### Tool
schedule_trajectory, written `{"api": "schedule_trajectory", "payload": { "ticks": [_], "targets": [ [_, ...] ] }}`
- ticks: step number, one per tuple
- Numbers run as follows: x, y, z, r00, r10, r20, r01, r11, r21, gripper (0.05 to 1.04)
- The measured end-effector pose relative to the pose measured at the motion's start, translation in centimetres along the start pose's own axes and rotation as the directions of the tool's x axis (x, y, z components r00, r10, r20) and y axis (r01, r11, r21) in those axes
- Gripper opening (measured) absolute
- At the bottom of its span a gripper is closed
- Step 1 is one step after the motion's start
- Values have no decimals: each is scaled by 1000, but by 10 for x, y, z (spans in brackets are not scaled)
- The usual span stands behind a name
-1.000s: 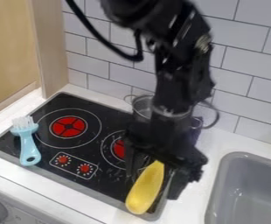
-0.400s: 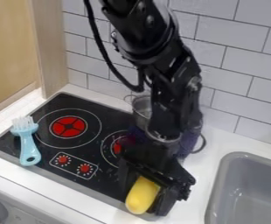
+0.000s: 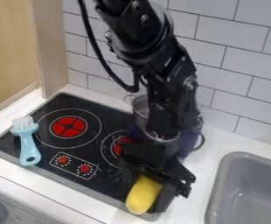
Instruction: Move the yellow object to the right burner
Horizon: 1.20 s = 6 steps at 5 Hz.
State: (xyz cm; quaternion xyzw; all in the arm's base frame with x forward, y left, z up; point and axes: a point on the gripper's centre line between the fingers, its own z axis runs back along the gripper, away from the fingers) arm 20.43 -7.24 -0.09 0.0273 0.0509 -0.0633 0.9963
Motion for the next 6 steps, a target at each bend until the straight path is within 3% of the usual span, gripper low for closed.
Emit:
{"api": "schedule_trajectory", "payload": {
  "ticks": [1,3,4,5,6],
  "targets": [
    [-5,2,2,1000,-7,-15,7,1000,-23,585],
    [-10,5,20,1000,19,-24,-19,1000,-11,585],
    [-9,15,34,991,132,-11,-131,991,14,585],
    [-8,39,35,954,299,-17,-298,954,36,585],
    [5,59,36,921,390,-19,-389,921,23,585]
  ]
}}
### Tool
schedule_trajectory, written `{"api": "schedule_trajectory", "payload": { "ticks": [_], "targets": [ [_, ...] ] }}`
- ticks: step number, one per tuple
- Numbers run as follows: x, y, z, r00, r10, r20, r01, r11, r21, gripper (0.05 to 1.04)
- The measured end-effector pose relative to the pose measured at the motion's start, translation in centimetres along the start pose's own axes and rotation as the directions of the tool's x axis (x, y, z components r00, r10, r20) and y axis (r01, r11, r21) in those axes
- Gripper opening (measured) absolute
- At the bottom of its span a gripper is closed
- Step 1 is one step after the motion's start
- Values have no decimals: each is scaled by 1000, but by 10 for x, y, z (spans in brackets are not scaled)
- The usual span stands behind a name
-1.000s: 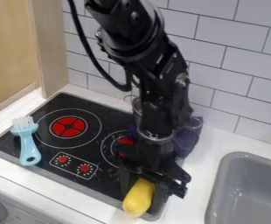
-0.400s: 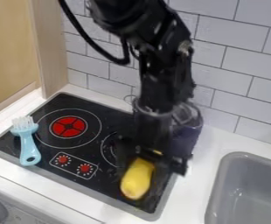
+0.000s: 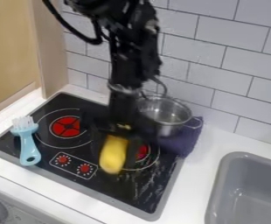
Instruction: Move the yellow object to the right burner
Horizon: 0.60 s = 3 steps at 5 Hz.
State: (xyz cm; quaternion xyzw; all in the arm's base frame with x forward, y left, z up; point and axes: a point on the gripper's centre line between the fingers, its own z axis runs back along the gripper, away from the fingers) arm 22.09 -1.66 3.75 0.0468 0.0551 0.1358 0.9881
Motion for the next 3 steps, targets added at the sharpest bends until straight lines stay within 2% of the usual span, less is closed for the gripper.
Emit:
{"api": "schedule_trajectory", "payload": {
  "ticks": [1,2,3],
  "targets": [
    [11,22,-6,976,216,-7,-216,976,-5,585],
    [22,38,-10,949,314,-1,-314,949,-28,585],
    [29,42,-18,889,457,-20,-457,887,-62,585]
  ]
}}
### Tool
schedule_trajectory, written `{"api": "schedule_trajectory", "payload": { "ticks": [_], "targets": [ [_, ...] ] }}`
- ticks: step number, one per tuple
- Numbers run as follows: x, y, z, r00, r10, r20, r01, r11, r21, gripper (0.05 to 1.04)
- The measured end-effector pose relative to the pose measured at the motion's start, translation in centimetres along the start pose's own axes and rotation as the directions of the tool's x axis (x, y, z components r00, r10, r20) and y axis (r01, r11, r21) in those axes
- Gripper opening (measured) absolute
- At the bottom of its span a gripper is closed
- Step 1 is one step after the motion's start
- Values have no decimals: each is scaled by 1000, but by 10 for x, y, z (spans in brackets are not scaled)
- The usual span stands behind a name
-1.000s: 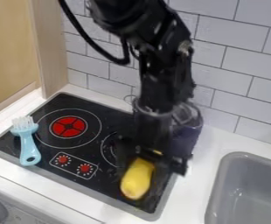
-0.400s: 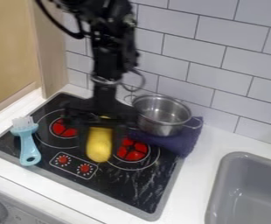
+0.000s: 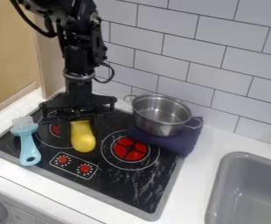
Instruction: Move the yellow object to the right burner
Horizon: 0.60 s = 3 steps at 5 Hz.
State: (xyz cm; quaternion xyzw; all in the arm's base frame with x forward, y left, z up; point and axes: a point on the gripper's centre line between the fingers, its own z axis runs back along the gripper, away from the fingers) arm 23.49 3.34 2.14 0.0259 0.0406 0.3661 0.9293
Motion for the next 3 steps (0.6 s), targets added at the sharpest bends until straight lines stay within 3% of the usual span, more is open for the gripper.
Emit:
{"api": "schedule_trajectory", "payload": {
  "ticks": [2,3],
  "targets": [
    [36,-8,-8,998,67,-20,-68,998,-16,585],
    [52,-14,-9,998,67,0,-67,997,-29,585]
  ]
}}
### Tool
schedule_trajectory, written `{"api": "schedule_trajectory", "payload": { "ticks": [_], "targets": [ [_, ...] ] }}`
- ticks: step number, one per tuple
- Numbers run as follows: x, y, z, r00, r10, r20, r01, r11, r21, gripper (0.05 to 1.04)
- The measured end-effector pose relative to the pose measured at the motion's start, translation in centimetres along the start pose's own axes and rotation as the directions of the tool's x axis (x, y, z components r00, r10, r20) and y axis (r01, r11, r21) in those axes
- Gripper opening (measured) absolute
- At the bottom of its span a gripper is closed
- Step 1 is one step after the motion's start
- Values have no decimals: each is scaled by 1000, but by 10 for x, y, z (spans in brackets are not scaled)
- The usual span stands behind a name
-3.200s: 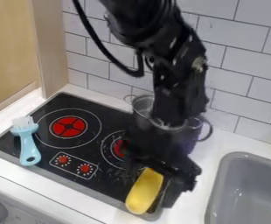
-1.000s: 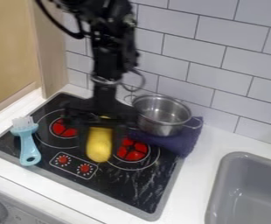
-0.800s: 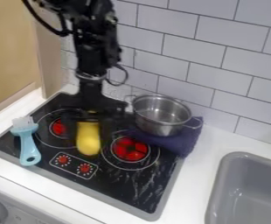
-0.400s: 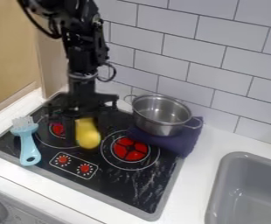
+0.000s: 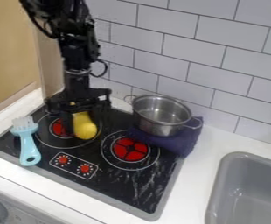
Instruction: Move the yellow object to the right burner
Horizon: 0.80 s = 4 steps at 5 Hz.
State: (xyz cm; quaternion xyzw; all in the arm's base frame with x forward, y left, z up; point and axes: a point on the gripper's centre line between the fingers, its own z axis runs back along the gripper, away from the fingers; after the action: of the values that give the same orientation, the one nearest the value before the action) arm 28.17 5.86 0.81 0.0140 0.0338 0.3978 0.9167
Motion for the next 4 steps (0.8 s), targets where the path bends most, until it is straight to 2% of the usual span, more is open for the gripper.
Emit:
{"api": "schedule_trajectory", "payload": {
  "ticks": [1,2,3,4],
  "targets": [
    [12,-7,0,1000,-6,10,6,1000,5,585],
    [14,-9,-4,999,-39,-3,39,999,11,585],
    [17,-14,-5,997,-67,-27,66,998,-18,662],
    [16,-14,-4,995,-89,-44,89,996,-11,955]
  ]
}}
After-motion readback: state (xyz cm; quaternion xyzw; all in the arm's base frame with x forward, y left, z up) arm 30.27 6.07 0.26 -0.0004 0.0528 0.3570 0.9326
